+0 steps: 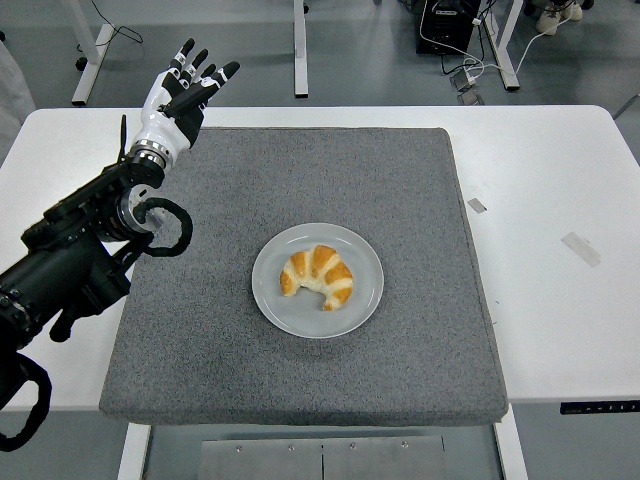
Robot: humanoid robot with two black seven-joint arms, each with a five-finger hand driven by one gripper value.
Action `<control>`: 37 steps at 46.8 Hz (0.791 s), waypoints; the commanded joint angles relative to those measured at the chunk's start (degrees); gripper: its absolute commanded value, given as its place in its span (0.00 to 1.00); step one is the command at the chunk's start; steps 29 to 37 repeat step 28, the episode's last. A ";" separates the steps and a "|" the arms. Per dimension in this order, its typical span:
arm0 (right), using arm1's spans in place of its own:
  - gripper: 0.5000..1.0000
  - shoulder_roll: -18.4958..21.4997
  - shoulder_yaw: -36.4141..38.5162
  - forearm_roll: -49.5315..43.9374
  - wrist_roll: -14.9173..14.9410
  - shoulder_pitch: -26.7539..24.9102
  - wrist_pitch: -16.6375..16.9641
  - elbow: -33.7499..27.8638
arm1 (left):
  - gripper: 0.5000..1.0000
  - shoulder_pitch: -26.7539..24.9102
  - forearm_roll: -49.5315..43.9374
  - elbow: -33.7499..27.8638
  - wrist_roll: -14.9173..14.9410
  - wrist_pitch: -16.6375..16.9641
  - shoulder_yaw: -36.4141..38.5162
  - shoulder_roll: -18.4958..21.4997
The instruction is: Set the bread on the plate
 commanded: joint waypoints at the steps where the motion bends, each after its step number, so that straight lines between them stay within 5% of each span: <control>1: 1.00 0.00 0.00 0.01 0.00 -0.04 0.09 -0.01 | 1.00 1.34 -2.08 -0.02 0.98 0.03 -4.49 -1.17; 15: 1.00 0.00 0.00 0.01 0.00 -0.04 0.09 -0.01 | 1.00 1.87 -14.12 -0.10 1.25 -0.06 -8.28 -2.14; 37: 1.00 0.00 0.00 0.01 0.00 -0.13 0.09 -0.01 | 1.00 1.79 -14.65 -0.10 1.25 -0.06 -9.78 -2.14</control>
